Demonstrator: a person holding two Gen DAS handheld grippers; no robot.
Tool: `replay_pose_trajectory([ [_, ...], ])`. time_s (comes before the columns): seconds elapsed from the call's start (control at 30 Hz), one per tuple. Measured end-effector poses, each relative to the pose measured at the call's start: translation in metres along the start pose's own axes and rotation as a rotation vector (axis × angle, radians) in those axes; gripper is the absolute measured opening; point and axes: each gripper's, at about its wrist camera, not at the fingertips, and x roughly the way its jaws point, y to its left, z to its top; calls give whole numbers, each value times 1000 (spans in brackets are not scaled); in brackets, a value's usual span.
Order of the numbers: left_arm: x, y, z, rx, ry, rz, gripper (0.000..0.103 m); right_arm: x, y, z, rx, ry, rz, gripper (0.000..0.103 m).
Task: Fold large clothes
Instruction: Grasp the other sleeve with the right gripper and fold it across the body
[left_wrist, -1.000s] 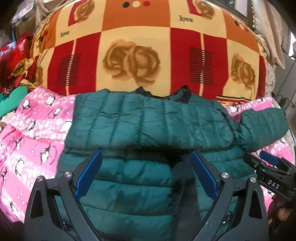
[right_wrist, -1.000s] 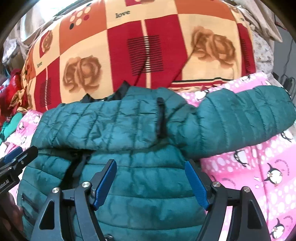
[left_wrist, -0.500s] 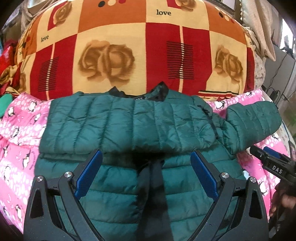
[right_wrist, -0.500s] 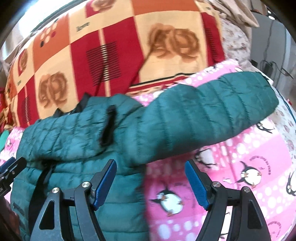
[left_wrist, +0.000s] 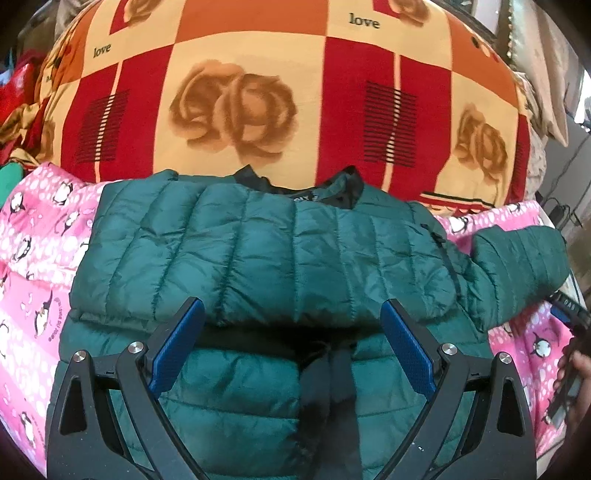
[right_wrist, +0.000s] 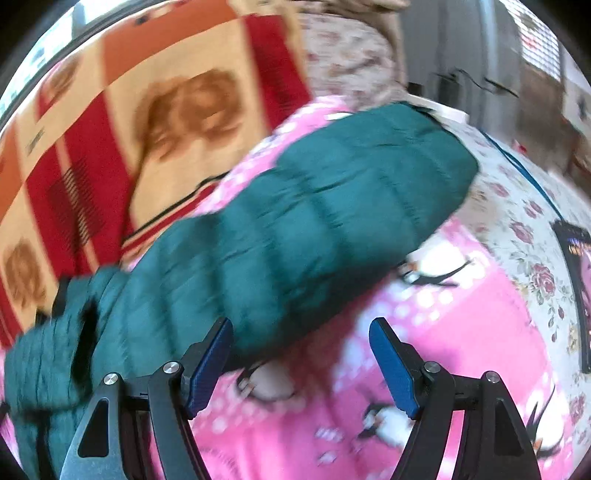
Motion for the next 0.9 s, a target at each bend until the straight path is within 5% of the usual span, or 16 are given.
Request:
replay_pose_trajectory([
  [0.37,-1,28,5,-53,-40,32,96,30,-28,48,142,-61,1,73],
  [0.4,0,31,4,-52,-39,40,96,31,-28,50,140,-70,1,67],
  [0.43,0,33,4,-50,-36,49,96,31,-29,52,140,-77,0,47],
  [0.53,1,43,3,-56,-30,70,96,24,-32,54,156,-80,116,21],
  [0.9,-6,72,2,-126,-41,86,96,-49,70,16,-99,-93,398,18],
])
